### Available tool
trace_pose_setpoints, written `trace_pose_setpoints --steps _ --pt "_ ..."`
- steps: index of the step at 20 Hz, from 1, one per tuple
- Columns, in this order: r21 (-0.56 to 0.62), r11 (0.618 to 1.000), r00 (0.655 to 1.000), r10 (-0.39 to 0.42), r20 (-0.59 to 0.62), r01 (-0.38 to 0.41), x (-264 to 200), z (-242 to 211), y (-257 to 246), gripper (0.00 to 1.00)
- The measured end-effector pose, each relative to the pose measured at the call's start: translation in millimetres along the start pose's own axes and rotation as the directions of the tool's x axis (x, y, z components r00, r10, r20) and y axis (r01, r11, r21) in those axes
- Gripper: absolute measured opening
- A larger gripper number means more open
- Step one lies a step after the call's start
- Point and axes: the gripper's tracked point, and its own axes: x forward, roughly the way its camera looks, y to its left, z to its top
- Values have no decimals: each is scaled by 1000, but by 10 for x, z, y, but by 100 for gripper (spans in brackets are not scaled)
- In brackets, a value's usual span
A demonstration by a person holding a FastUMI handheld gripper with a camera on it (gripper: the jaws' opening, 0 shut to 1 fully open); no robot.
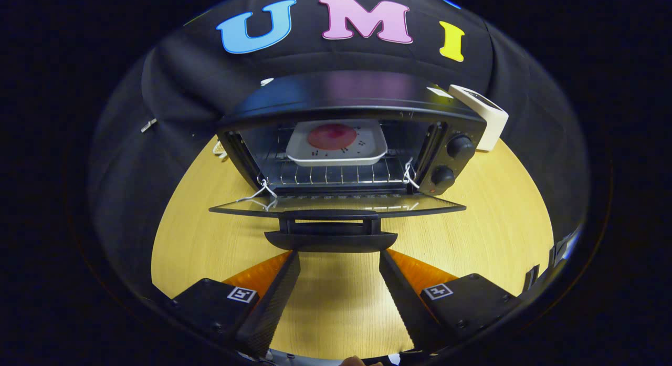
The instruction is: Open the toaster oven, put the food inside, and close the toaster oven door.
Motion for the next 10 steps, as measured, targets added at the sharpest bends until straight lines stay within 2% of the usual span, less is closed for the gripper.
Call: trace_pose_setpoints --steps 5,10 --pt "-32 999 998 -6 61 8 -80 235 -25 99" --pt "-16 1000 991 -10 137 12 -183 538 -155 99"
